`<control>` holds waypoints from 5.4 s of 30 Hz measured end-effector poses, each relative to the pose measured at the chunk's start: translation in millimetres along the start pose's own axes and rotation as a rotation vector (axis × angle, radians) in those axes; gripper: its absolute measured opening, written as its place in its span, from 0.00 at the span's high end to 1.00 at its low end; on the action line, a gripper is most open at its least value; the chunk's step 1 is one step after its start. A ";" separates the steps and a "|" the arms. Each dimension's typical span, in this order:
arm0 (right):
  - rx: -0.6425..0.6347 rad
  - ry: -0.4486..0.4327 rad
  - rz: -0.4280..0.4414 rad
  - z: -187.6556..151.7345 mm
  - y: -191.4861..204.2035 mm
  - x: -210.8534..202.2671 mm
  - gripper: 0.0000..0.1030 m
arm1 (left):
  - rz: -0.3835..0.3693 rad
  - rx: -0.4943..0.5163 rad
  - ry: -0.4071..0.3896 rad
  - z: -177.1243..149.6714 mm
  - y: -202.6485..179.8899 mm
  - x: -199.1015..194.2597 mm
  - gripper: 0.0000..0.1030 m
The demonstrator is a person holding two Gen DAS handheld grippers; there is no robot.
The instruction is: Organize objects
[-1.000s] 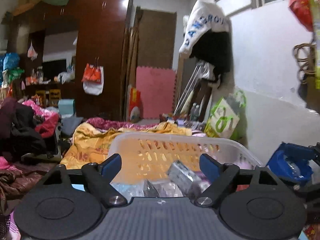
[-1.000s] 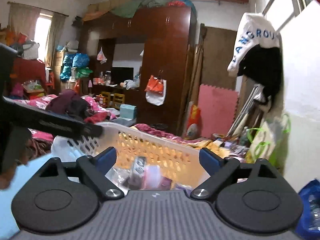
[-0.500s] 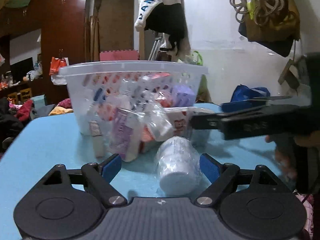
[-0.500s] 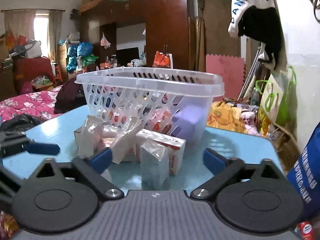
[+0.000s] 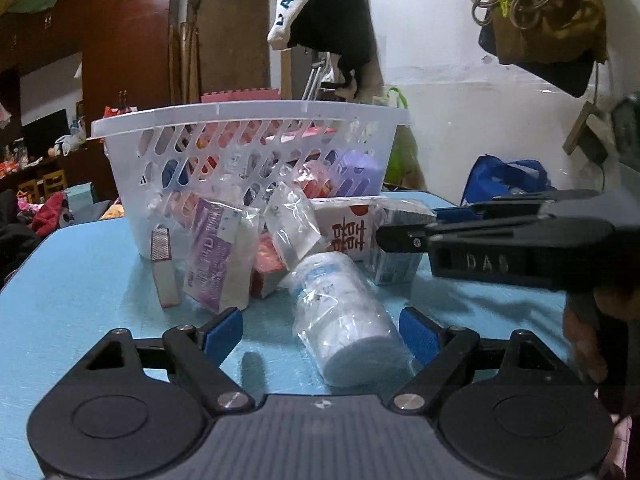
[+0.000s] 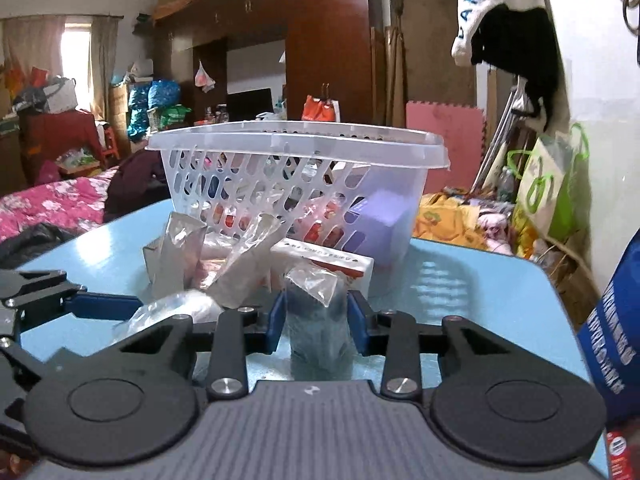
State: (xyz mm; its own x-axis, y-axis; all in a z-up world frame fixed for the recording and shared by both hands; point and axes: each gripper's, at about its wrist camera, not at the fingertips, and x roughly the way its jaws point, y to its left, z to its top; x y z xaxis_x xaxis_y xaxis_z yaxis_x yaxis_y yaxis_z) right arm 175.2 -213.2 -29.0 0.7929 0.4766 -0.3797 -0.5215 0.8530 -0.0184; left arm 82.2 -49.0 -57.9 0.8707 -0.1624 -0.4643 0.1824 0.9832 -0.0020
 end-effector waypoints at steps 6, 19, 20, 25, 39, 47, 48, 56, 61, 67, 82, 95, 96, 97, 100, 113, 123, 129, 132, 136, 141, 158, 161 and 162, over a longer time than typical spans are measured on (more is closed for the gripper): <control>0.034 -0.012 0.011 -0.2 -5.3 -0.6 0.64 | -0.049 -0.053 -0.035 -7.2 8.5 -4.3 0.51; 0.064 -0.177 0.056 3.1 -10.6 -47.8 0.64 | -0.033 -0.108 -0.202 -8.4 44.9 -51.2 0.52; 0.065 -0.217 0.082 5.2 -11.7 -55.4 0.64 | -0.035 -0.113 -0.216 -5.8 46.9 -55.2 0.52; 0.010 -0.319 0.101 35.9 -6.5 -70.3 0.64 | -0.040 -0.122 -0.252 30.1 57.2 -67.1 0.52; -0.004 -0.184 0.055 141.4 -11.4 47.5 0.62 | 0.056 -0.196 -0.044 183.3 109.0 54.2 0.49; 0.024 -0.206 0.057 111.2 -14.1 2.6 0.03 | 0.132 -0.139 -0.114 165.8 107.8 22.6 0.24; 0.033 -0.217 0.071 104.6 -15.8 -7.6 0.01 | 0.106 -0.134 -0.134 156.6 107.1 8.9 0.24; 0.071 -0.023 0.069 42.9 -31.3 15.9 0.15 | 0.108 -0.109 -0.109 69.9 104.6 -18.4 0.11; 0.161 0.076 0.098 37.7 -34.9 59.2 0.27 | 0.107 -0.195 0.009 52.7 128.9 18.9 0.12; 0.148 0.098 0.064 38.3 -20.6 75.4 0.24 | 0.126 -0.218 0.034 46.7 135.6 22.8 0.12; 0.151 0.035 0.040 0.8 -44.1 14.7 0.30 | 0.165 -0.231 0.102 51.8 119.2 50.5 0.24; 0.129 -0.007 0.047 -5.9 -34.2 7.3 0.31 | 0.113 -0.284 -0.084 37.7 125.2 18.2 0.82; 0.130 -0.014 0.046 -6.2 -35.1 6.5 0.31 | 0.101 -0.297 -0.103 35.9 127.0 14.2 0.82; 0.134 -0.025 0.045 -6.7 -35.7 5.1 0.31 | 0.095 -0.305 -0.113 35.4 128.3 12.8 0.82; 0.143 -0.043 0.049 -6.5 -38.0 3.4 0.31 | 0.068 -0.307 -0.117 35.5 128.9 13.2 0.82; 0.180 -0.177 0.171 21.6 -33.2 -30.0 0.31 | -0.126 -0.349 -0.207 59.1 128.0 -24.2 0.82; 0.024 -0.198 0.064 150.2 -13.6 15.9 0.31 | -0.063 -0.334 -0.198 178.1 126.4 8.6 0.80; 0.045 -0.128 0.055 146.3 -25.9 55.3 0.04 | 0.023 -0.277 -0.146 180.6 120.9 36.2 0.33; 0.082 -0.136 0.070 134.2 -33.4 35.8 0.01 | 0.053 -0.256 -0.172 166.1 119.0 15.0 0.33; 0.071 -0.150 0.153 103.0 -30.5 -3.7 0.00 | 0.035 -0.162 -0.184 120.0 110.3 -27.7 0.21; 0.037 -0.047 0.173 64.3 -19.0 2.5 0.00 | 0.085 -0.010 -0.040 52.1 93.5 -31.3 0.18; -0.047 0.123 0.196 30.3 13.7 63.8 0.64 | 0.077 0.032 0.148 25.4 95.1 11.3 0.52; -0.057 0.098 0.188 27.0 14.5 53.3 0.65 | 0.043 0.026 0.118 23.6 95.0 4.1 0.53; -0.049 0.085 0.188 27.6 12.6 49.9 0.65 | 0.034 0.018 0.105 23.6 95.4 1.5 0.53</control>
State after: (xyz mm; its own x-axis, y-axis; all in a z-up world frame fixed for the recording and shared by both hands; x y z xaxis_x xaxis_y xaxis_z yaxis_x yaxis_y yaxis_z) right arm 216.9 -172.8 -22.6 0.6517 0.6053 -0.4570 -0.6745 0.7381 0.0158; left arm 111.7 42.7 -37.9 0.8240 -0.1187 -0.5539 0.1627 0.9862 0.0307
